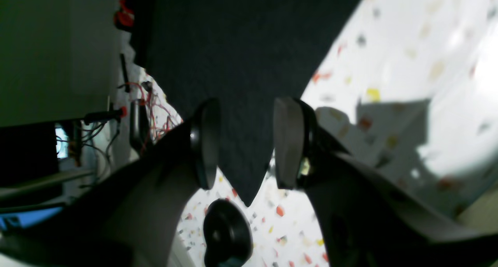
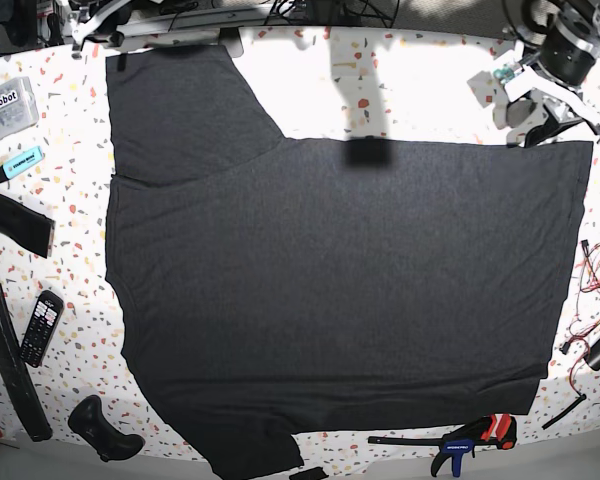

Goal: Fold the T-shirt properly
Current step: 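Move both grippers down toward the shirt's shoulder corners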

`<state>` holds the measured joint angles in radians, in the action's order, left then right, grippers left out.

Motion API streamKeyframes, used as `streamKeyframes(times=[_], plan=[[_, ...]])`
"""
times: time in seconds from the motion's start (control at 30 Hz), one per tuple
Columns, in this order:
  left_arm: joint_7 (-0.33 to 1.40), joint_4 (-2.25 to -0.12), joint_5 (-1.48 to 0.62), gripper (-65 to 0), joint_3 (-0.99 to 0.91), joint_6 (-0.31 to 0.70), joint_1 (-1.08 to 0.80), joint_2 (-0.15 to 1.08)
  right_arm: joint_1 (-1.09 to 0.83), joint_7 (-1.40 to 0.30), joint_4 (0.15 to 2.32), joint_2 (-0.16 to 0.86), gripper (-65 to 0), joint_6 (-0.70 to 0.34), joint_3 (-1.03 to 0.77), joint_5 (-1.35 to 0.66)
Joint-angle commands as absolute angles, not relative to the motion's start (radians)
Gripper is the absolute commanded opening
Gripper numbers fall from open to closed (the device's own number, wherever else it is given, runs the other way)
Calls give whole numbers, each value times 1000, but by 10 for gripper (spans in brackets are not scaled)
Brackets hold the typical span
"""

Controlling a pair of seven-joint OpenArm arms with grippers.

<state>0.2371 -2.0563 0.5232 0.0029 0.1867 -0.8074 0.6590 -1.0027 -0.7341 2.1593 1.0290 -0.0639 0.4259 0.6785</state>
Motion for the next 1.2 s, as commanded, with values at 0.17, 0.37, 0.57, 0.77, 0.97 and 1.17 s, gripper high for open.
streamKeyframes(times=[0.17,0.37,0.57,0.77,0.97,1.17], plan=[[234,-1902,538,-433,-2,165,-698,699,-1011,-738,2175,1039,-377,-53,424,688],[228,-1742,524,-433,3,214,-634,719,-1011,-741,2175,1039,-377,-53,424,688],[104,-1633,524,-433,21,213,-618,736,-1011,-741,2175,1039,-377,-53,424,688],[104,-1552,523,-433,22,210,-535,729,-1011,-741,2175,1039,-377,-53,424,718],[96,-1448,478,-433,22,219,-466,728,-1011,-741,2175,1039,-377,-52,424,725],[47,-1412,479,-433,22,222,-459,710,-1011,-710,2175,1038,-377,-51,424,725]])
